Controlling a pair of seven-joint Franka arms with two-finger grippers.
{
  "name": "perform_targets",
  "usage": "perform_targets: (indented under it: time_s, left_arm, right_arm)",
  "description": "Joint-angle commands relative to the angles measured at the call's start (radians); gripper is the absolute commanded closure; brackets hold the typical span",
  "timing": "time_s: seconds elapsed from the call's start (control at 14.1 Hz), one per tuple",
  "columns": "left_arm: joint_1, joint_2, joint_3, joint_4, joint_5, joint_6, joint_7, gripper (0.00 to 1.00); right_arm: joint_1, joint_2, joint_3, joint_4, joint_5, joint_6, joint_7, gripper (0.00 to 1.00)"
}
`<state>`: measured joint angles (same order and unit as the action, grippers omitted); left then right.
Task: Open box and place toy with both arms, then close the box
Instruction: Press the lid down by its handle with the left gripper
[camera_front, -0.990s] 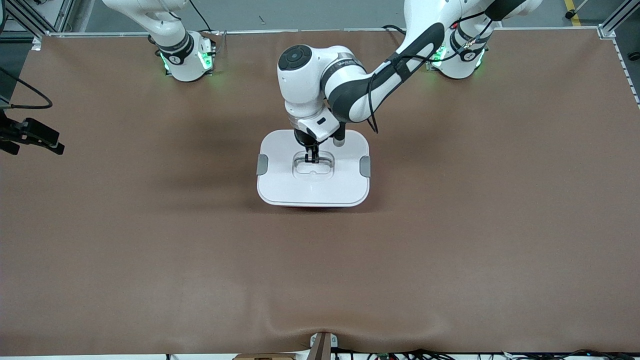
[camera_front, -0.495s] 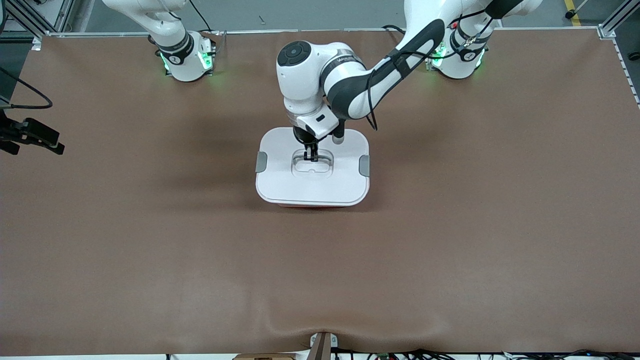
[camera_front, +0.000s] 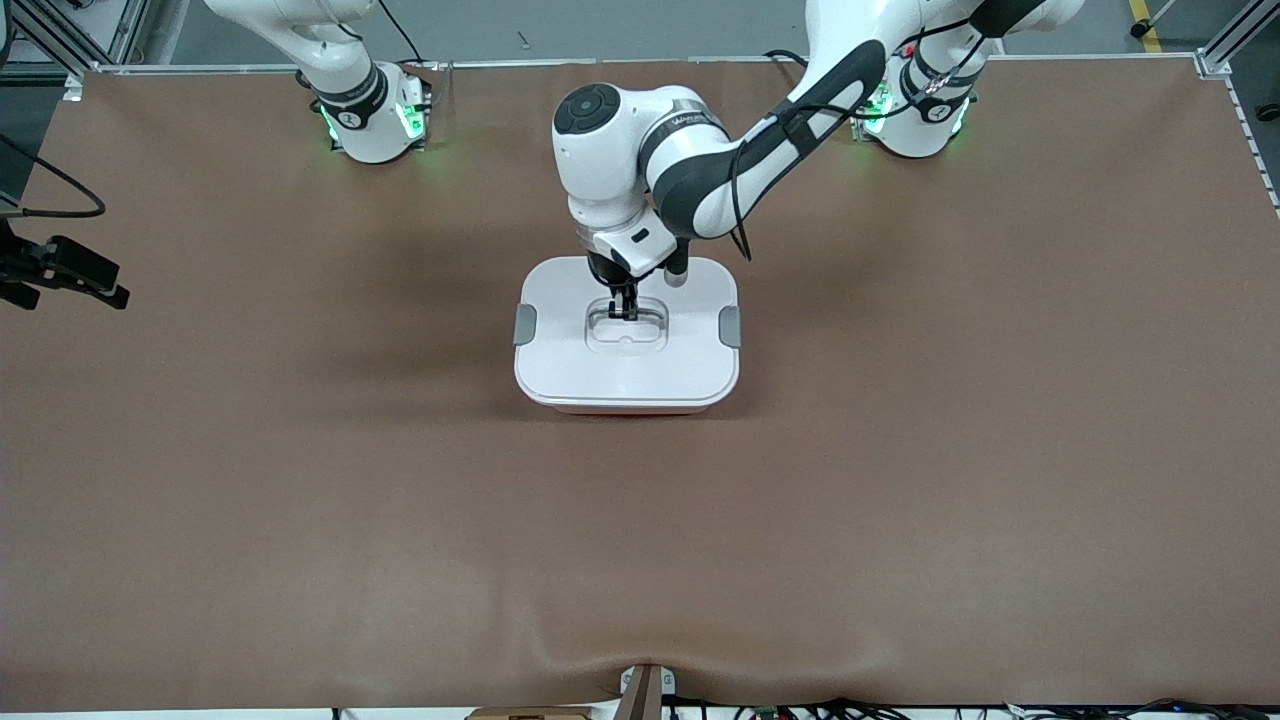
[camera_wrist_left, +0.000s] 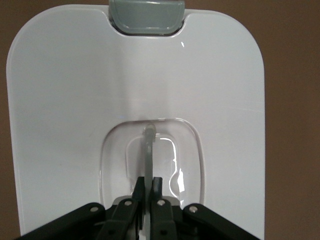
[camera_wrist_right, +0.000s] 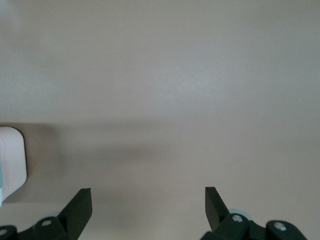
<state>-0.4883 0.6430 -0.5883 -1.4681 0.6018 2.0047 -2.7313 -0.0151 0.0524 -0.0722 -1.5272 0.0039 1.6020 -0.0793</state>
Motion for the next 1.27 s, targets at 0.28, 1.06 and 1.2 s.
perform_targets:
  time_s: [0.28, 1.06, 1.2]
  left_arm:
    - [0.007, -0.022, 0.001, -0.028, 0.01, -0.009, -0.087, 1.0]
    - [0.016, -0.003, 0.005, -0.029, 0.012, -0.014, -0.079, 0.93]
    - [0.014, -0.003, 0.005, -0.032, 0.019, -0.014, -0.07, 0.54]
  right_arm:
    - [0.003, 0.0, 0.0, 0.012, 0.001, -0.005, 0.003, 0.0]
    - [-0.003, -0.002, -0.003, 0.006, -0.001, 0.001, 0.038, 0.0]
    - [-0.003, 0.0, -0.003, 0.006, -0.002, 0.001, 0.029, 0.0]
